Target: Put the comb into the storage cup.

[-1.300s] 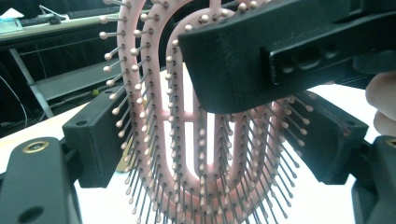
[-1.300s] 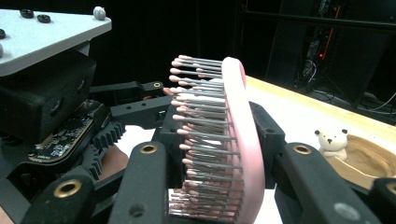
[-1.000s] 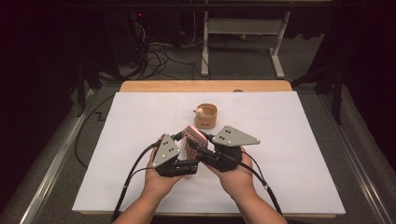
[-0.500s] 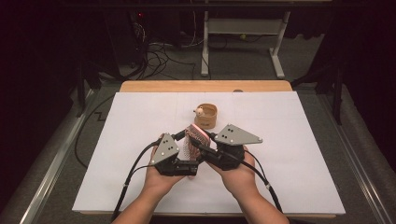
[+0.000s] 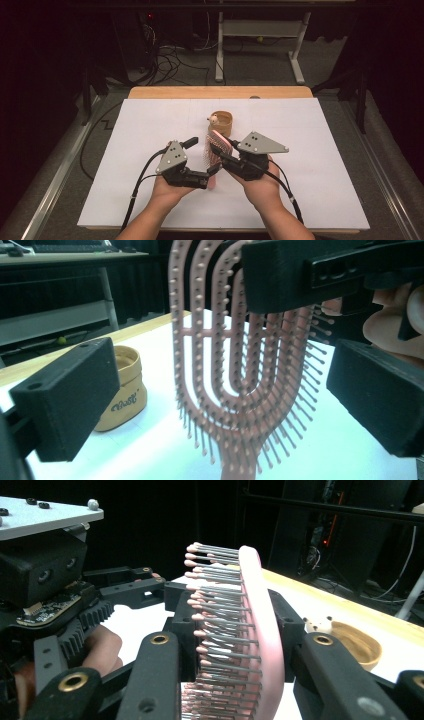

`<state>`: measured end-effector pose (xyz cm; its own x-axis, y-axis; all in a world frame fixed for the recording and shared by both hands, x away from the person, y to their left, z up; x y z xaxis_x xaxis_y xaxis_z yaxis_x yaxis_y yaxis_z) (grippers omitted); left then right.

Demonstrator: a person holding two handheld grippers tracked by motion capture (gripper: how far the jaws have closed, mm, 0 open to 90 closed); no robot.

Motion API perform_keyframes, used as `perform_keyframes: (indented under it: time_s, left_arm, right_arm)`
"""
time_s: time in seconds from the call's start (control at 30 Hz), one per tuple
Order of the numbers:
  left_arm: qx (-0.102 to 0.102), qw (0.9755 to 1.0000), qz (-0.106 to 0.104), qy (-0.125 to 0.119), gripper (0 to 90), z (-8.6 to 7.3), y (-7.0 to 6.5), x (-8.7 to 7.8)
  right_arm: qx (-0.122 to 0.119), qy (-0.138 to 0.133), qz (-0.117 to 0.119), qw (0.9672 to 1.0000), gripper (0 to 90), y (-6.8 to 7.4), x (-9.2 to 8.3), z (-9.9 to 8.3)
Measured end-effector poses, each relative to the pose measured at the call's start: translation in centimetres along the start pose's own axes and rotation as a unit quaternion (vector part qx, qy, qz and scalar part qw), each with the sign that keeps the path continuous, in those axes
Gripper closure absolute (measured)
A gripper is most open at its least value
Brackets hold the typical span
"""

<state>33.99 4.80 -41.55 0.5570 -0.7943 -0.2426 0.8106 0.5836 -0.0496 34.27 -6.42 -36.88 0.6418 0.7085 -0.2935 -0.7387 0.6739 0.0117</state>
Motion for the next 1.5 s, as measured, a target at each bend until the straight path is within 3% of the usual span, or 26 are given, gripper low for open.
perform_keyframes:
  time_s: [0.27, 0.77, 1.17, 1.4, 1.5]
  left_arm:
    - [0.004, 1.0000, -0.001, 0.005, 0.0, -0.2, 0.2, -0.4]
    - [0.001, 0.9995, 0.029, 0.015, 0.0, -1.2, 3.4, -2.2]
    - [0.001, 0.9987, 0.046, 0.020, 0.0, -3.1, 4.9, -4.6]
    - [-0.009, 0.9982, 0.053, 0.025, 0.0, -4.9, 5.7, -5.3]
    - [-0.009, 0.9981, 0.058, 0.018, 0.0, -5.0, 5.9, -5.8]
  right_arm:
    - [-0.011, 0.005, -0.014, 0.9998, 66.4, -1.1, -0.6, 0.0]
    - [-0.003, 0.010, -0.026, 0.9996, 66.4, -3.2, -1.0, -0.3]
    - [-0.004, -0.002, -0.039, 0.9992, 66.4, -3.9, -1.9, -0.4]
    - [-0.007, -0.004, -0.051, 0.9987, 66.4, -4.2, -2.5, -0.5]
    - [-0.009, -0.003, -0.055, 0.9985, 66.4, -4.3, -2.6, -0.5]
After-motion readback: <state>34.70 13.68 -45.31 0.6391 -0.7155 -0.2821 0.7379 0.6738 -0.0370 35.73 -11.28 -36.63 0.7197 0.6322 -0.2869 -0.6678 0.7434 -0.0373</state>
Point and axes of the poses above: each handheld gripper's, and its own axes: x roughly forward along the jaws, z roughly out of its top, y roughly to its left, the point moved 7 cm from there along x, roughly forward along the jaws, and after that the axes turned 1 degree about y, right-handed, at the moved point
